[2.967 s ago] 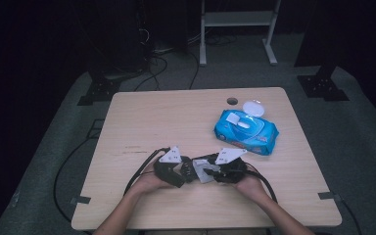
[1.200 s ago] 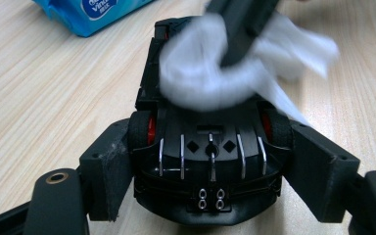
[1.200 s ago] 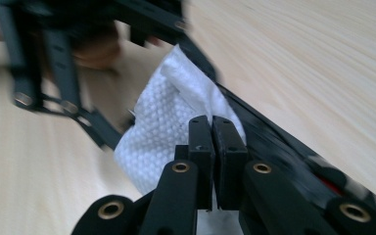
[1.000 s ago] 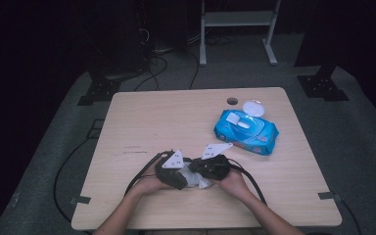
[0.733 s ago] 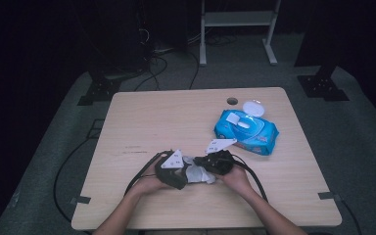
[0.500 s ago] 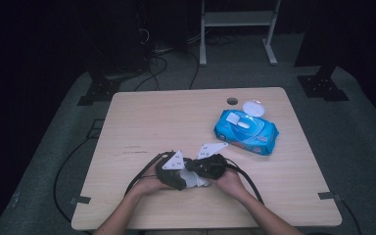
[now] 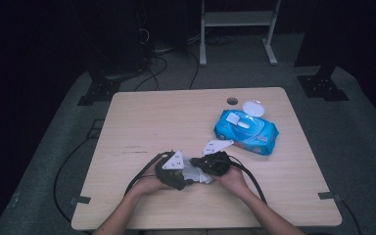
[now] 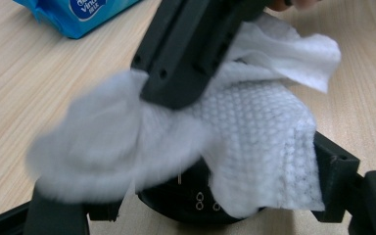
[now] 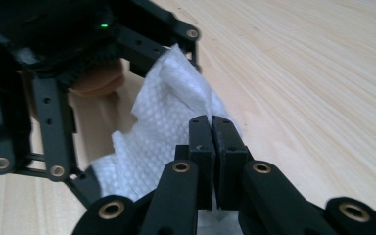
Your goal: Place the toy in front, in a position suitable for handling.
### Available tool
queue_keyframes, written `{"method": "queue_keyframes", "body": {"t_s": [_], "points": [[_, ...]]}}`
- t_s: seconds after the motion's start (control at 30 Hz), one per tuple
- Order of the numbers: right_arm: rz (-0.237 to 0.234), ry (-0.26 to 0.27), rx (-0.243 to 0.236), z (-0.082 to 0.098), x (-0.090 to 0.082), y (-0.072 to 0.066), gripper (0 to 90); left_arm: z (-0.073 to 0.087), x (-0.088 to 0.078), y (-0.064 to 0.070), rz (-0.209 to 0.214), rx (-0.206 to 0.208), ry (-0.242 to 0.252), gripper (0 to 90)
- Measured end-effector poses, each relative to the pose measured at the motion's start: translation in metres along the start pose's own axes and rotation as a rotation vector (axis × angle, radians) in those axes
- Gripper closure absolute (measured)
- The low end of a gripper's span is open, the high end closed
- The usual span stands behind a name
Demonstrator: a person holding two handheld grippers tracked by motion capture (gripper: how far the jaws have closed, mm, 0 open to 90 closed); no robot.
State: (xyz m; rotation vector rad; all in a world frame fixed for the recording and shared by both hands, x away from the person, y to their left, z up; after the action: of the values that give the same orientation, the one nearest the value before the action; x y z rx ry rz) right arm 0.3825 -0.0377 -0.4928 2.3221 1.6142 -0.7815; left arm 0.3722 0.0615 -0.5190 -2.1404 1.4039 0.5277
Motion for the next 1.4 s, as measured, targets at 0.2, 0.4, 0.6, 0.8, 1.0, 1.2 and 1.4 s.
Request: {"method": "queue_keyframes", "body": {"t_s": [0.2,0.4,0.6,0.8,1.0,1.2,1.4], "points": [[0.061,-0.002,0.058,0.005,-0.012,0.017,87.1,0.000,0.000,-0.001,0.004,0.007,-0.002,24.7],[0.001,-0.017,0.012,-0.001,-0.001,0.002,87.1,0.002,0.000,-0.001,0.001,0.012,-0.003,24.7],[0.107,-0.044,0.076,0.018,-0.035,0.037,87.1,0.005,-0.004,-0.006,-0.007,-0.001,-0.004,24.7],[0.033,-0.028,0.083,0.019,-0.034,0.024,87.1,0.004,-0.002,-0.007,-0.012,0.010,-0.008,24.7],[0.034,-0.067,0.018,0.014,-0.025,0.017,87.1,0.007,-0.004,-0.008,-0.009,0.000,-0.005,24.7],[0.113,-0.073,0.082,0.031,-0.055,0.045,87.1,0.008,-0.005,-0.010,-0.010,0.001,-0.002,24.7],[0.021,-0.067,0.061,0.028,-0.044,0.022,87.1,0.008,-0.003,-0.010,-0.008,0.001,-0.001,24.7]]}}
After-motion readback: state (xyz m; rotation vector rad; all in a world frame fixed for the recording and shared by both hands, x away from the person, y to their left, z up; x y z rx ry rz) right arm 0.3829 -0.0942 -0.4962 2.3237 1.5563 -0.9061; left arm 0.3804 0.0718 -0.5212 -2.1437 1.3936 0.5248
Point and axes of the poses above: each handheld gripper's, and its own axes: x roughly forward along the jaws, z roughly out of its underside, y roughly to its right, the point moved 7 cm from there along x, roughly forward along the jaws, and after that the axes turned 7 degrees about -z, right-handed, at the moved point
